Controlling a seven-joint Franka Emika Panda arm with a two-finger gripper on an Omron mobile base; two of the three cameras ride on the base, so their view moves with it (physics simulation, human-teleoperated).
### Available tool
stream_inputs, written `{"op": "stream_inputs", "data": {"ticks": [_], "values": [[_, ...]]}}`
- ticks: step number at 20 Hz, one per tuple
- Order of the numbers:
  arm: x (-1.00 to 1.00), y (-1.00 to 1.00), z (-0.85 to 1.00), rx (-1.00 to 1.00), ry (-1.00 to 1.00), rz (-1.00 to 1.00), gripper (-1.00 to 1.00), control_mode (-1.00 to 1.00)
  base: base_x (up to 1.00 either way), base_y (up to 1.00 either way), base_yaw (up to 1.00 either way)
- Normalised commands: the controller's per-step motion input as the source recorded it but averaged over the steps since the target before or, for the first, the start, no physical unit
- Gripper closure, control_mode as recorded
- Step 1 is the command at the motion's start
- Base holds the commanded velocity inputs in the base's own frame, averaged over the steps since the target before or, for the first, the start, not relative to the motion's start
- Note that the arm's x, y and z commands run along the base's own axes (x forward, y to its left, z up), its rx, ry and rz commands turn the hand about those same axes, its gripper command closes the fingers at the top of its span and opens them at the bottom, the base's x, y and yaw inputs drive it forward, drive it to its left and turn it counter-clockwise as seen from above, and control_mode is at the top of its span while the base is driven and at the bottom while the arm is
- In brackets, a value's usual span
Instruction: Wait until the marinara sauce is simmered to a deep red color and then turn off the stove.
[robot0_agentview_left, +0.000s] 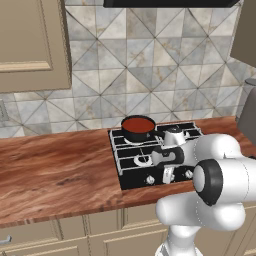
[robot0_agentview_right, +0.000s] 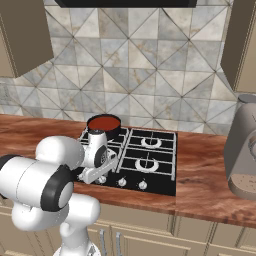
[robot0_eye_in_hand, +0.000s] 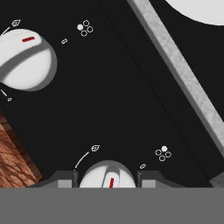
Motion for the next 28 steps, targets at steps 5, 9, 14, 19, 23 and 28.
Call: {"op": "stream_inputs", "data": {"ticks": [5, 9, 14, 19, 23, 28], "values": [[0.0, 0.0, 0.0, 0.0, 0.0, 0.0, 1.0, -1.0, 0.0, 0.0, 0.0], [0.0, 0.0, 0.0, 0.0, 0.0, 0.0, 1.0, -1.0, 0.0, 0.0, 0.0], [0.0, 0.0, 0.0, 0.0, 0.0, 0.0, 1.0, -1.0, 0.0, 0.0, 0.0], [0.0, 0.0, 0.0, 0.0, 0.0, 0.0, 1.0, -1.0, 0.0, 0.0, 0.0], [0.0, 0.0, 0.0, 0.0, 0.0, 0.0, 1.0, -1.0, 0.0, 0.0, 0.0], [0.0, 0.0, 0.0, 0.0, 0.0, 0.0, 1.0, -1.0, 0.0, 0.0, 0.0]]}}
